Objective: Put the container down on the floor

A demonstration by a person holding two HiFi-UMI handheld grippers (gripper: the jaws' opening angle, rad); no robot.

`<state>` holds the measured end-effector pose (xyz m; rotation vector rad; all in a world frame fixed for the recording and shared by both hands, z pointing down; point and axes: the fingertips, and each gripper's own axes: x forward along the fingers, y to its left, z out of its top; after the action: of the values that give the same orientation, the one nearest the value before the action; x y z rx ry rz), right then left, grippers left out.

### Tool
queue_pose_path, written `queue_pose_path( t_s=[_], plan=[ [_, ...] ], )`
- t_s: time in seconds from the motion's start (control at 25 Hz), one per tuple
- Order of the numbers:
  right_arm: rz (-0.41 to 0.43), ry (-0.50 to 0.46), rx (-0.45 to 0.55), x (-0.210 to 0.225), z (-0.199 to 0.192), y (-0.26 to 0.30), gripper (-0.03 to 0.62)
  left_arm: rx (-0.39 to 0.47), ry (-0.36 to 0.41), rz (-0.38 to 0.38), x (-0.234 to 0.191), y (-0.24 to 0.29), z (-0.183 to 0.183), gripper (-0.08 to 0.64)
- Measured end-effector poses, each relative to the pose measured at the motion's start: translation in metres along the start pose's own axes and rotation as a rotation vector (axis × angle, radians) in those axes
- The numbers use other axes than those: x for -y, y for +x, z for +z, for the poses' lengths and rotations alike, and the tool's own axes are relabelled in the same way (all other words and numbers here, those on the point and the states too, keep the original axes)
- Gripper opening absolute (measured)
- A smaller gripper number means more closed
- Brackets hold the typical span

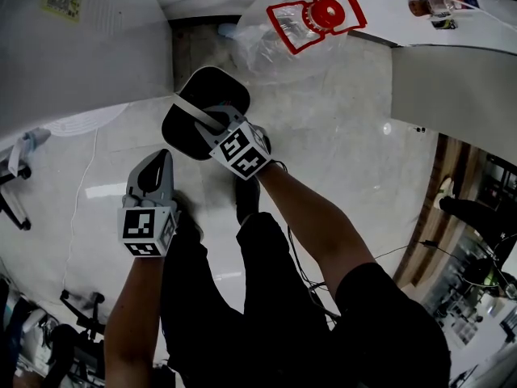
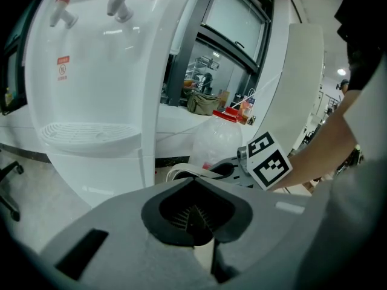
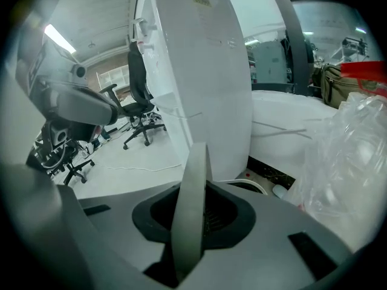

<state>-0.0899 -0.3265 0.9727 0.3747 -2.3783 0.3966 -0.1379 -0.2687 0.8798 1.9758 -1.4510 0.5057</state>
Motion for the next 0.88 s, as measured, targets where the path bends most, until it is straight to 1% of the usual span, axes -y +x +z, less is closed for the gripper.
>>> queue_pose_path(
  t_s=[0.12,0.28,0.4,0.48,0.52,0.68,0.8,0.88],
  plan=[
    [0.015,-0.007,-0.007,-0.005,0.0,0.002,0.058,-0.007,-0.008,0.006,0.0,-0.003,-0.005,0.011],
    [0.008,-0.002,-0.028,-0.006,-0.004,0.003,0.062,-0.01,-0.021,0.007,0.0,-0.009,-0.01,0.011],
    [-0.006,-0.011,-0.046,-0.007,-0.009,0.0,0.117,-0.013,-0.039,0.015,-0.001,-0.013,-0.013,0.011],
    [-0.017,-0.005,-0.05,-0.006,-0.011,-0.003,0.131,-0.015,-0.042,0.019,-0.002,-0.016,-0.014,0.011],
    [-0.017,0.005,-0.054,-0.006,-0.012,-0.006,0.152,-0.016,-0.042,0.02,-0.001,-0.018,-0.013,0.011],
    [-0.03,0.025,-0.054,-0.01,-0.011,-0.023,0.178,-0.014,-0.041,0.018,0.004,-0.027,-0.006,0.011],
    [-0.065,0.019,-0.039,-0.011,-0.002,-0.045,0.179,-0.011,-0.048,0.015,0.011,-0.039,0.006,0.011],
    [-0.094,0.01,-0.025,-0.009,0.008,-0.062,0.178,-0.002,-0.037,0.001,0.02,-0.048,0.018,0.011]
  ],
)
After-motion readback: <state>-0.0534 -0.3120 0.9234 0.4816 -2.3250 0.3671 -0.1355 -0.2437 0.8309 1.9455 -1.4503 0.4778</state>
